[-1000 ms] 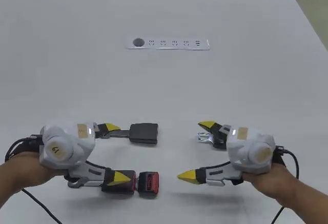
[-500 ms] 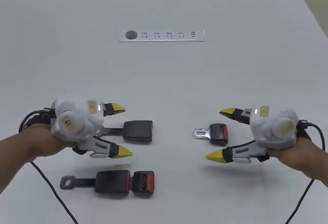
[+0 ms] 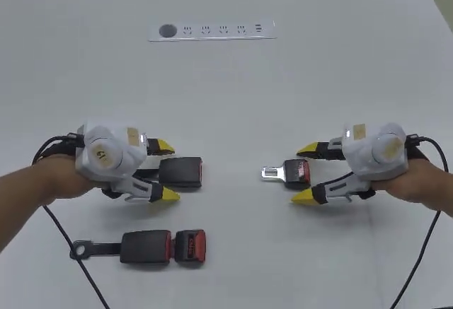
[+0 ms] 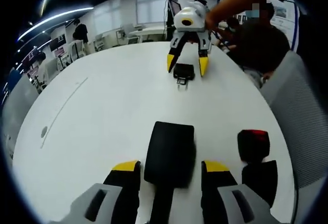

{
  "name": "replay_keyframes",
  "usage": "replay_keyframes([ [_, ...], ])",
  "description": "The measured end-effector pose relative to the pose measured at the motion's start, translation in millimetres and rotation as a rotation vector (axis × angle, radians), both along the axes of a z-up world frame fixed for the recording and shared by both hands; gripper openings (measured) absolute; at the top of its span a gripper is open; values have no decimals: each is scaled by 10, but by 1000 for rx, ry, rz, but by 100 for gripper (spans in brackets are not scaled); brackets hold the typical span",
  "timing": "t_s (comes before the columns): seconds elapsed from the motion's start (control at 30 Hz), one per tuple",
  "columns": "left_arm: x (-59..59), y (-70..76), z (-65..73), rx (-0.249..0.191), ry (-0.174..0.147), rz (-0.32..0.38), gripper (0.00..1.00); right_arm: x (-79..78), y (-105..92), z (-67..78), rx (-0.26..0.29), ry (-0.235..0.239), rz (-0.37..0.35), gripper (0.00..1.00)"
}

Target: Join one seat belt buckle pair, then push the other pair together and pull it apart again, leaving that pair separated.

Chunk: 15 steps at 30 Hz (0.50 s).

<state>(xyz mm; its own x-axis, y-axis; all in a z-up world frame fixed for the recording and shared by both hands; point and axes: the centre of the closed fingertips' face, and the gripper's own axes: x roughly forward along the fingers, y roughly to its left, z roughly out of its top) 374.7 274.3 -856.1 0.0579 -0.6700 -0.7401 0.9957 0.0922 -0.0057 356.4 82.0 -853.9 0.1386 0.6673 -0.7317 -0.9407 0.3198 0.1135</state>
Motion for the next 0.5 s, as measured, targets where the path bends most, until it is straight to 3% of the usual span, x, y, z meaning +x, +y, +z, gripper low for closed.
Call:
replay_keyframes([
  [0.03, -49, 90, -42, 48, 16, -15, 45, 4, -4, -1, -1, -10, 8, 51],
  [0.07, -15, 12, -57, 28, -14, -27, 44, 7, -8, -5, -6, -24, 19, 50],
  [0.17, 25, 1, -62, 5, -2, -5, 40, 10, -2, -4, -8, -31, 31, 47],
  [0.27, 66, -12, -56, 14, -13, -13, 36, 19, 17, 1, -2, -35, 44, 39],
  [0.3, 57, -23, -61, 18, -18, -29, 36, 47, 5, 2, -15, -60, 76, 37],
  [0.37, 49, -39, -60, 24, -17, -29, 36, 52, 12, 13, 4, -25, 52, 36],
  [0.5, 35, -49, -42, 22, -16, -23, 35, 71, 3, -7, -2, -43, 67, 36],
])
